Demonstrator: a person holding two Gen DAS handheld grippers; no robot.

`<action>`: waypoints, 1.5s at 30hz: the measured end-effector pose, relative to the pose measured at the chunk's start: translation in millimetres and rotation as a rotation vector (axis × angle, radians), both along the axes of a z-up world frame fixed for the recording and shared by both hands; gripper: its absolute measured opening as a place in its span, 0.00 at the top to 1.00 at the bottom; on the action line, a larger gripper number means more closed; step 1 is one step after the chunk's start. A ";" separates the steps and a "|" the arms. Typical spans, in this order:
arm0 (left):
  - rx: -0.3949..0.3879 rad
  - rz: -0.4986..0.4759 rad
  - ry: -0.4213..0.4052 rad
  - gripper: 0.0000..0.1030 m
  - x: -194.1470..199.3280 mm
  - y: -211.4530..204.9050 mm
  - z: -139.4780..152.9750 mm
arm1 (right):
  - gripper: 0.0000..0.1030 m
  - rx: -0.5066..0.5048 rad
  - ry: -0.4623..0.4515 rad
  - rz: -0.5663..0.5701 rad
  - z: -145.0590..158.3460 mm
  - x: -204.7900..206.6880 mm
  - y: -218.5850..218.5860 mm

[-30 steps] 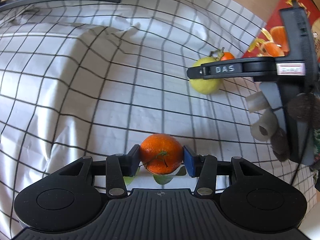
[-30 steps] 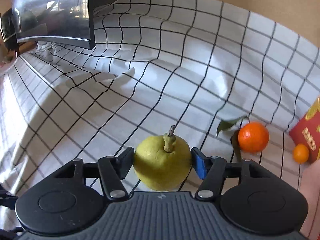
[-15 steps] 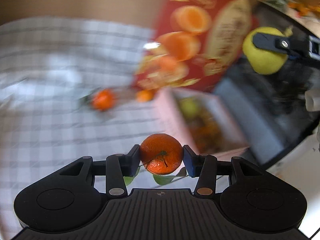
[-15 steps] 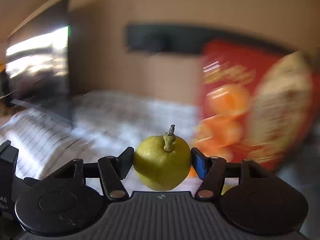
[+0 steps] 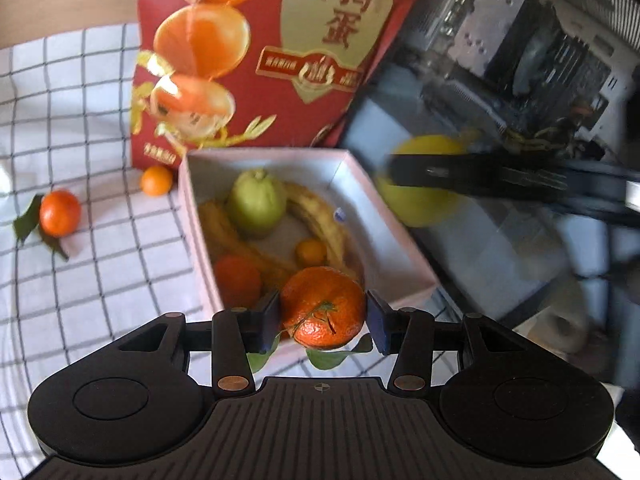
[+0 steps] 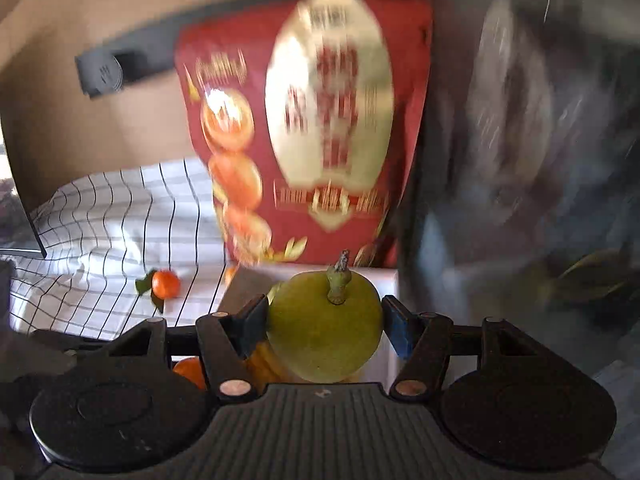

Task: Organize fruits
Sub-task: 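Release the pear into the pink box with the right tool while the left tool drops the tangerine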

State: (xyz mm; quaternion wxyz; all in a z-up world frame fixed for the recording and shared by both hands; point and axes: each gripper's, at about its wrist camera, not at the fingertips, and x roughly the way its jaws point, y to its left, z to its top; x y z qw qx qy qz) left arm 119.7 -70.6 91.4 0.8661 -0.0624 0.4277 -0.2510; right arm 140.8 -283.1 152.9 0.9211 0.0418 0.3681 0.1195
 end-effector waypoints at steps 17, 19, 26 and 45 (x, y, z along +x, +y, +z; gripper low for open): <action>-0.003 0.203 0.040 0.51 -15.6 39.8 -2.5 | 0.40 -0.012 0.122 0.149 -99.4 83.5 32.7; -0.002 0.192 0.043 0.51 -11.7 35.6 -3.9 | 0.40 -0.021 0.119 0.159 -99.7 80.4 34.4; 0.004 0.129 0.043 0.51 -7.7 19.5 -4.6 | 0.40 -0.019 0.126 0.192 -103.4 72.0 41.5; 0.029 0.066 0.012 0.51 13.7 -4.3 3.3 | 0.36 -0.006 -0.011 -0.001 -42.6 -53.7 -19.3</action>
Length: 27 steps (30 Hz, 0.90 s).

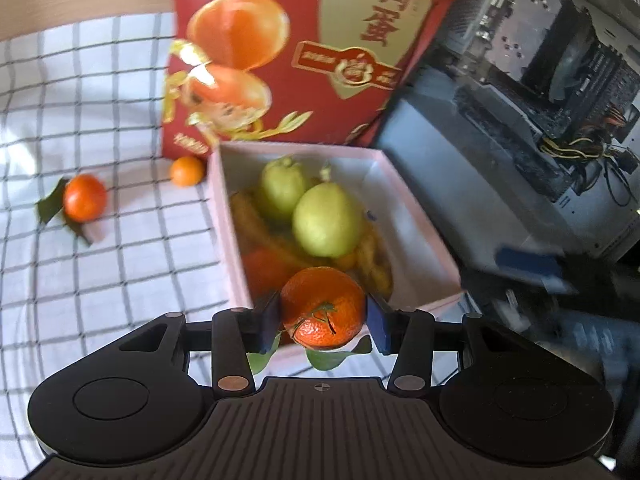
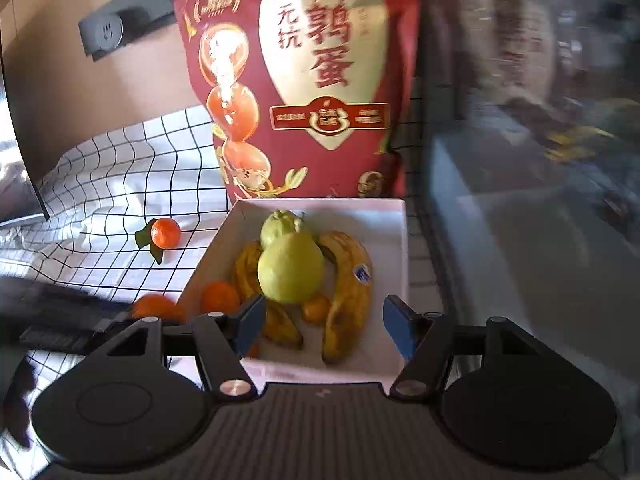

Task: Organize fruits

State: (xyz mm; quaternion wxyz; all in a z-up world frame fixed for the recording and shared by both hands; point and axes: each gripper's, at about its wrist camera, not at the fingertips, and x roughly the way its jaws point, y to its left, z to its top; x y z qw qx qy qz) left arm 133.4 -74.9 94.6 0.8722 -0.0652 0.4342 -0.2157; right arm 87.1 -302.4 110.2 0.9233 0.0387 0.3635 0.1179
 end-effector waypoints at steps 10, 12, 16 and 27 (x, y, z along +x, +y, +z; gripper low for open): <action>-0.076 0.030 -0.016 0.52 20.7 -5.8 17.8 | 0.36 -0.099 -0.025 0.002 2.1 -38.4 -0.6; -0.061 0.078 -0.033 0.52 18.9 9.4 21.2 | 0.36 -0.097 -0.016 0.009 0.8 -38.5 2.2; 0.003 0.195 -0.061 0.52 11.4 45.7 23.0 | 0.36 -0.105 -0.014 0.063 1.3 -34.2 20.8; 0.099 0.436 -0.015 0.52 -37.0 164.1 -8.1 | 0.36 -0.191 -0.067 0.264 13.2 21.1 149.5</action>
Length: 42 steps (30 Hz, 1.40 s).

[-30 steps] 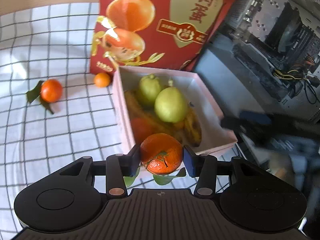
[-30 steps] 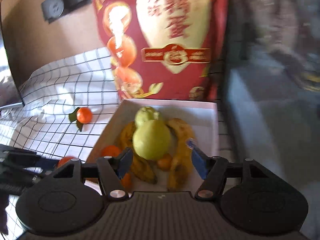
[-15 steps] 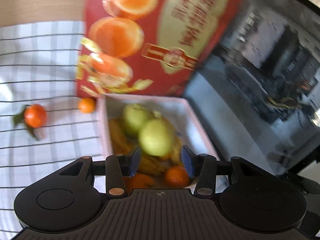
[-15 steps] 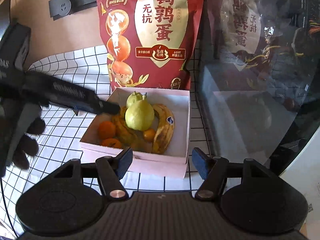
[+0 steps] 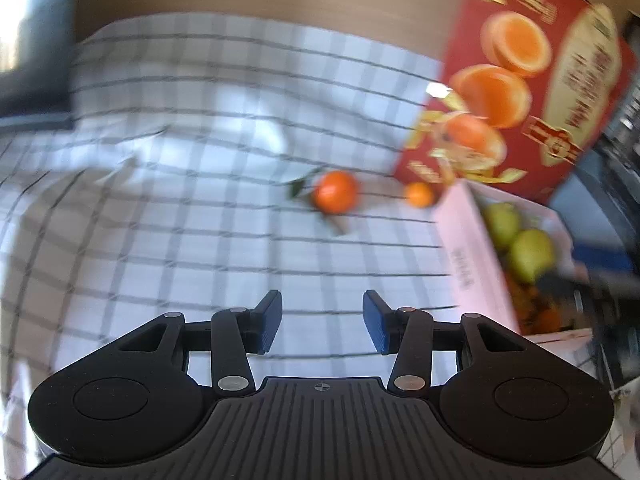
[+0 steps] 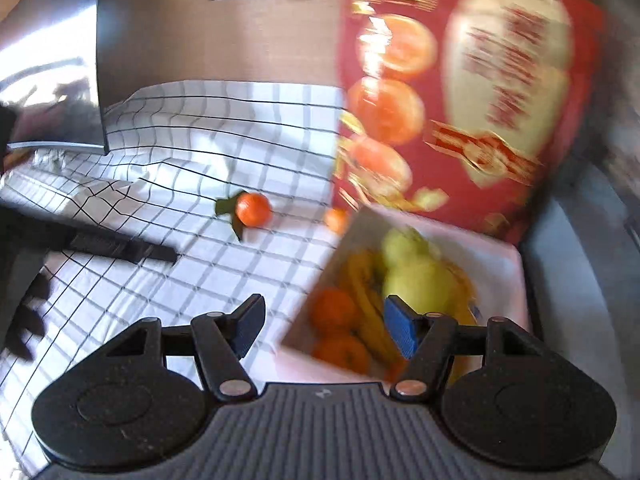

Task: Organize fruits

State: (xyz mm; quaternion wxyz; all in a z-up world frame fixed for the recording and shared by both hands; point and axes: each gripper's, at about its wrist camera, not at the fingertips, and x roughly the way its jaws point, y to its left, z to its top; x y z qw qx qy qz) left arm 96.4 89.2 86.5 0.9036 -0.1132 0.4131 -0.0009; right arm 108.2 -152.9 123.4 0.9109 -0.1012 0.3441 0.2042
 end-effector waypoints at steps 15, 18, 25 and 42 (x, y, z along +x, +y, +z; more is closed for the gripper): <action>-0.091 0.046 0.059 0.52 -45.5 85.3 -49.7 | 0.61 -0.434 0.129 -0.066 -78.8 186.8 119.4; -0.093 0.041 0.055 0.52 -48.9 91.2 -47.5 | 0.61 -0.527 0.129 -0.083 -95.4 196.6 129.3; -0.082 0.021 0.051 0.52 -49.5 102.7 -45.0 | 0.70 -0.580 0.101 -0.061 -102.4 187.9 137.0; -0.086 -0.129 0.060 0.52 -35.4 87.9 -55.3 | 0.70 0.003 0.414 0.154 -46.9 52.5 143.3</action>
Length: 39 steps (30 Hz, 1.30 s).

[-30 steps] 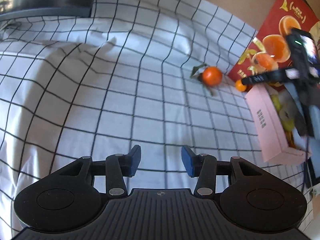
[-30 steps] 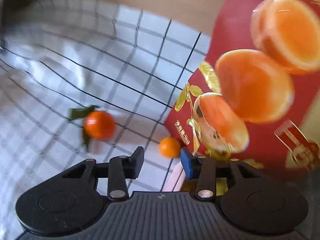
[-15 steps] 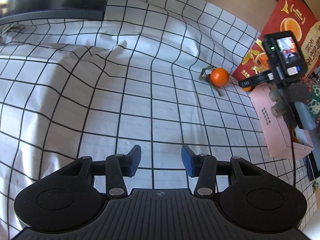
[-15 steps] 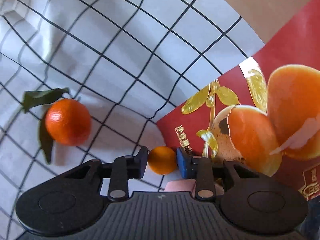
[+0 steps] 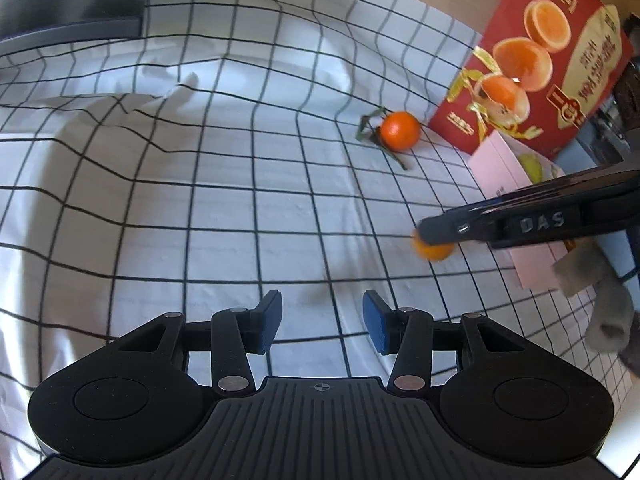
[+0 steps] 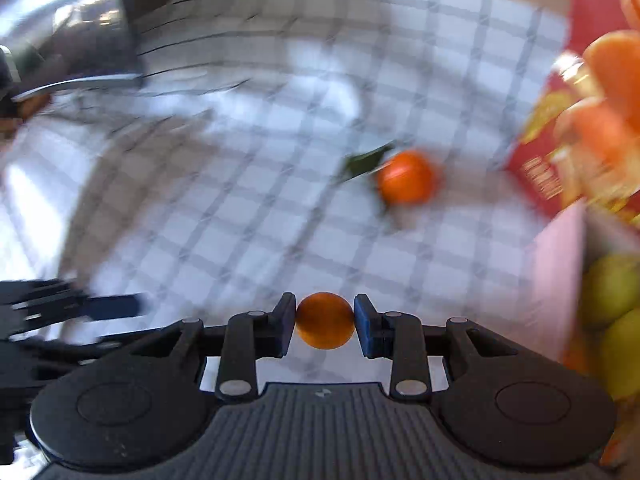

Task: Organize fruits

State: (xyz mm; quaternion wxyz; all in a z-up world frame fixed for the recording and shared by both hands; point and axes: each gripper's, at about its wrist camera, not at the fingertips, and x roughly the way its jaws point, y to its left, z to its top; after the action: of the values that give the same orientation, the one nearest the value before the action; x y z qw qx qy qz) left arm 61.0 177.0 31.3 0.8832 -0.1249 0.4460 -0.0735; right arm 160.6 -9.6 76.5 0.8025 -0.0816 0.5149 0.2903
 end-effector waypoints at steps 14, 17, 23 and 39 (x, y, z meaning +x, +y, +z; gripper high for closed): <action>-0.019 0.027 0.011 0.52 -18.1 12.2 -2.4 | 0.45 -0.030 -0.200 -0.057 15.5 66.5 17.4; -0.013 0.030 0.007 0.52 -23.6 16.0 -0.3 | 0.45 -0.085 -0.218 -0.097 8.0 99.3 26.3; -0.011 0.040 0.002 0.52 -33.2 19.6 2.2 | 0.45 -0.170 -0.148 -0.220 -31.7 143.0 22.7; 0.024 -0.096 -0.060 0.52 -11.1 -31.0 9.0 | 0.56 0.092 -0.083 -0.191 10.7 -2.1 -49.0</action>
State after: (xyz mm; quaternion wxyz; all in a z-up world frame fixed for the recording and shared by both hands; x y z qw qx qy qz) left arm 49.9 146.0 40.3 0.8930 -0.0908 0.4258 -0.1140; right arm 158.5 -58.6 87.2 0.8500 -0.0071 0.4728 0.2323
